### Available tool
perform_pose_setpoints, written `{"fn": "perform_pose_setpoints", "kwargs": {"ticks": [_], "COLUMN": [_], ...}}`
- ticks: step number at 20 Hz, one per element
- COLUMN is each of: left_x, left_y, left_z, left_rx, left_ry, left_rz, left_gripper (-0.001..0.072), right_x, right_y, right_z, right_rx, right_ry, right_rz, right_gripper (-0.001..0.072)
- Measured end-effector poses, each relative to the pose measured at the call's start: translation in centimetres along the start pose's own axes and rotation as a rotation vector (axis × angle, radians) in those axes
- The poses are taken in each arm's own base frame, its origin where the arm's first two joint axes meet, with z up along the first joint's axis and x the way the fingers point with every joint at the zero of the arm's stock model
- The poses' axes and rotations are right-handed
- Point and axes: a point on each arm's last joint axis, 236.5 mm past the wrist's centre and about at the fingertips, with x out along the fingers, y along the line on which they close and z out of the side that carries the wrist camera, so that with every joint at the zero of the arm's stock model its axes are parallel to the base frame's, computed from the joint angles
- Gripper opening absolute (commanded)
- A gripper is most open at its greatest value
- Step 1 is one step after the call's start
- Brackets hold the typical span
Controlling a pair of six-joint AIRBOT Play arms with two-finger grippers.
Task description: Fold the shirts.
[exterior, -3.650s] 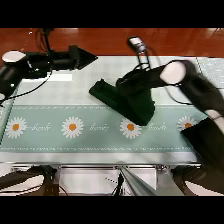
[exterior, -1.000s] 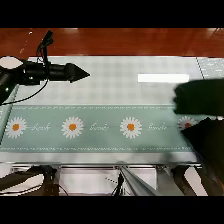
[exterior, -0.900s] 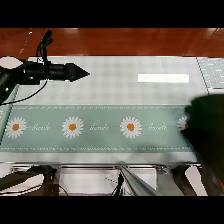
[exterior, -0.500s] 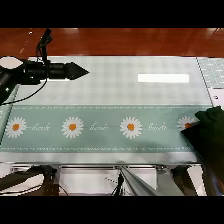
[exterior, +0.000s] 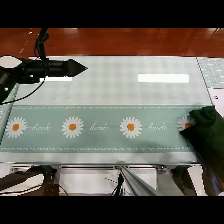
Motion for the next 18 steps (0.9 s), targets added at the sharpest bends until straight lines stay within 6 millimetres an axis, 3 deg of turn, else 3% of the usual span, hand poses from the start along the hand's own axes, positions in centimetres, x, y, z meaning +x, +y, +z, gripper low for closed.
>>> {"fn": "perform_pose_setpoints", "kwargs": {"ticks": [2,5,6,7,8,11,14,18], "left_x": [-0.8,-2.3,-2.8,-3.2,-3.7,-4.4,-4.6,-4.8], "left_y": [-0.9,-2.1,-2.2,-2.0,-1.7,-0.3,1.1,2.5], "left_z": [0.1,0.0,-0.5,-1.1,-1.4,-3.4,-5.8,-7.0], "left_rx": [0.032,0.129,0.160,0.189,0.215,0.248,0.253,0.236], "left_ry": [0.022,0.085,0.130,0.172,0.207,0.321,0.438,0.490], "left_rz": [-0.024,0.031,0.080,0.141,0.214,0.404,0.573,0.710], "left_gripper": [0.0320,0.0321,0.0333,0.0507,0.0677,0.0680,0.0677,0.0660], "right_x": [0.5,2.1,3.0,4.0,5.1,8.7,12.1,15.1], "right_y": [4.5,10.6,12.5,14.2,16.0,21.3,26.2,29.1], "right_z": [1.4,0.5,-0.3,-1.1,-2.2,-5.4,-10.1,-14.6], "right_rx": [-0.107,-0.302,-0.387,-0.473,-0.570,-0.833,-1.017,-1.115], "right_ry": [-0.034,0.028,0.068,0.103,0.138,0.211,0.301,0.401], "right_rz": [0.174,0.332,0.355,0.360,0.356,0.329,0.324,0.315], "right_gripper": [0.0449,0.0455,0.0526,0.0599,0.0617,0.0617,0.0614,0.0583]}}
